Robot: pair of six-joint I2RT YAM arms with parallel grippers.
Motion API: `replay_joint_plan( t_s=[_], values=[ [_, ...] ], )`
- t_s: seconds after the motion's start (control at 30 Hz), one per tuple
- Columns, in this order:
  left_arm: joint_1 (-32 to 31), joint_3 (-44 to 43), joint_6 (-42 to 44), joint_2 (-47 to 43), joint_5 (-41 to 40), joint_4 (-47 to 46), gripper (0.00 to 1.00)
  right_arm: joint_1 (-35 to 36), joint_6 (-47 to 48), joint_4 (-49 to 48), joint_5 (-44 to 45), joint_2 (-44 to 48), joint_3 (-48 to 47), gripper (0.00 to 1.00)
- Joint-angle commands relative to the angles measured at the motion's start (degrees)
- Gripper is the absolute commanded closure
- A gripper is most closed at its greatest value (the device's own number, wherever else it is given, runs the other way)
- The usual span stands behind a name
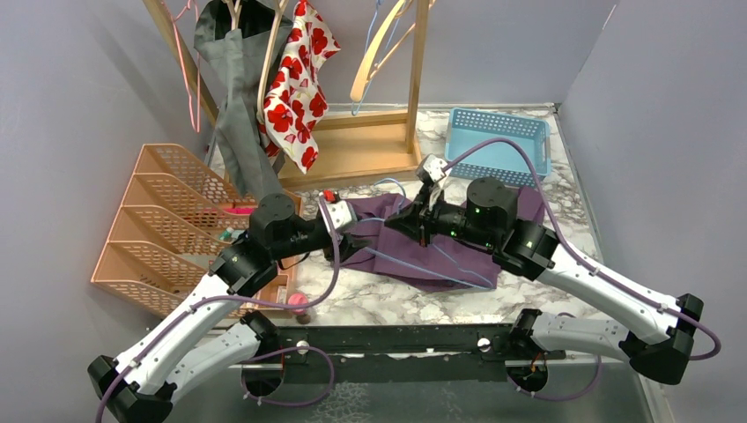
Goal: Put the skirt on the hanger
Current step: Hang the skirt on the hanger.
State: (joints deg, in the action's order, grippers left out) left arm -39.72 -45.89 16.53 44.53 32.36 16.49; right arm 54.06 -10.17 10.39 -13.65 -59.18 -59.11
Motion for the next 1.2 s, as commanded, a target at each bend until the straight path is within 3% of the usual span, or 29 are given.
replay_joint_plan(
  t_s=[0.0, 0.17, 0.33, 0.8, 1.07, 1.17],
  values=[
    [-0.1, 2.6, -12.1, -1.8, -14.9, -6.4, 0.42, -1.4, 10.7, 1.7, 19.4, 1.3, 0.5, 0.99],
    [0.0, 3.5, -25.0, 1.2, -17.9, -4.1, 0.40, -4.7, 12.9, 5.5, 24.8, 2.5, -0.3, 0.99],
    [-0.3, 5.4, -37.2, 10.1, -9.7, -2.0, 0.41, -5.0, 10.2, 9.5, 28.1, 4.5, -0.6, 0.99],
    [-8.4, 10.7, -39.9, 27.9, -24.5, -3.7, 0.38, -5.5, 7.1, 10.9, 28.6, 7.5, -0.1, 0.99],
    [-10.9, 11.2, -40.1, 34.9, -30.1, -16.7, 0.49, -5.5, 7.9, 10.0, 29.3, 9.8, 0.5, 0.99],
    [-11.0, 9.6, -39.7, 34.7, -31.4, -17.0, 0.54, -5.5, 8.4, 9.5, 29.3, 10.7, 0.5, 0.99]
  ],
)
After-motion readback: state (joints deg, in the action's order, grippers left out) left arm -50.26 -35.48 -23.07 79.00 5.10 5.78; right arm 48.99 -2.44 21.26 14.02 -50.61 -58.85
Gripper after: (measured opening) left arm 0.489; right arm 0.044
